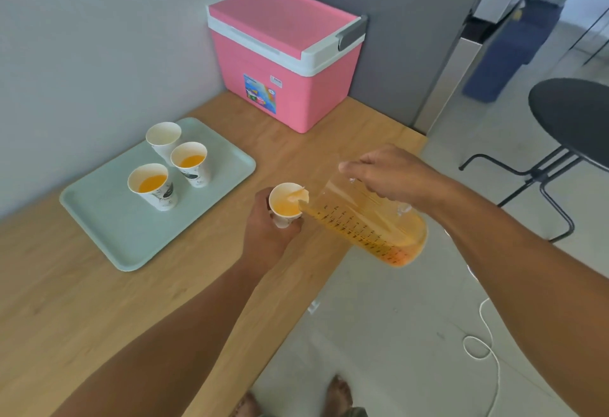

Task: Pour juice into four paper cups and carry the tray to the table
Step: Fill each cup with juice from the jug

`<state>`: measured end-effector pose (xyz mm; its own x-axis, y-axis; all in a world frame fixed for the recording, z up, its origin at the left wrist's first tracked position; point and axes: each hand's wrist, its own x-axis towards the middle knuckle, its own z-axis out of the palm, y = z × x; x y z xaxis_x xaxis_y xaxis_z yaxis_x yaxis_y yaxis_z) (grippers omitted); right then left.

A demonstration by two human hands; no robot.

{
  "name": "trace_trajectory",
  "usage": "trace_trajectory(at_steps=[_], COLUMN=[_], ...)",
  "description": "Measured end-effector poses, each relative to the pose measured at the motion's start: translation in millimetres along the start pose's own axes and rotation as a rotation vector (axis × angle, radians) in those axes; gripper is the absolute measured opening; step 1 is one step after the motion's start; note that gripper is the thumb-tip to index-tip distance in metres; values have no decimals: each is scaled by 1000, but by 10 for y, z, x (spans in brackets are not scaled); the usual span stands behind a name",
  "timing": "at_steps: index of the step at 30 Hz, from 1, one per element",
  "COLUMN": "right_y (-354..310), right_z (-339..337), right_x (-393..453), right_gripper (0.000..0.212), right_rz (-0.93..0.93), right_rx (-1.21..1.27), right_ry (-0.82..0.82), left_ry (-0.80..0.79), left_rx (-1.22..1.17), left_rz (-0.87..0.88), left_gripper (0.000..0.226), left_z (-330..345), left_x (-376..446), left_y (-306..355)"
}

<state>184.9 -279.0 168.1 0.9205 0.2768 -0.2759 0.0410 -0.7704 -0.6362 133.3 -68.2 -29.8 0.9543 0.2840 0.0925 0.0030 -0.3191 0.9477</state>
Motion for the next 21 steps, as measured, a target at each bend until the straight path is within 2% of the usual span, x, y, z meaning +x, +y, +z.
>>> trace_trajectory(at_steps=[21], right_y=[319], right_z=[-254], right_x=[-201], right_gripper=[47], right_rz=[106], right_rx=[16], right_ry=[-3], left_ry=[-85], left_rx=[9], left_rz=[80], left_gripper=[66], left_z=[317], left_x=[-33], left_y=[189])
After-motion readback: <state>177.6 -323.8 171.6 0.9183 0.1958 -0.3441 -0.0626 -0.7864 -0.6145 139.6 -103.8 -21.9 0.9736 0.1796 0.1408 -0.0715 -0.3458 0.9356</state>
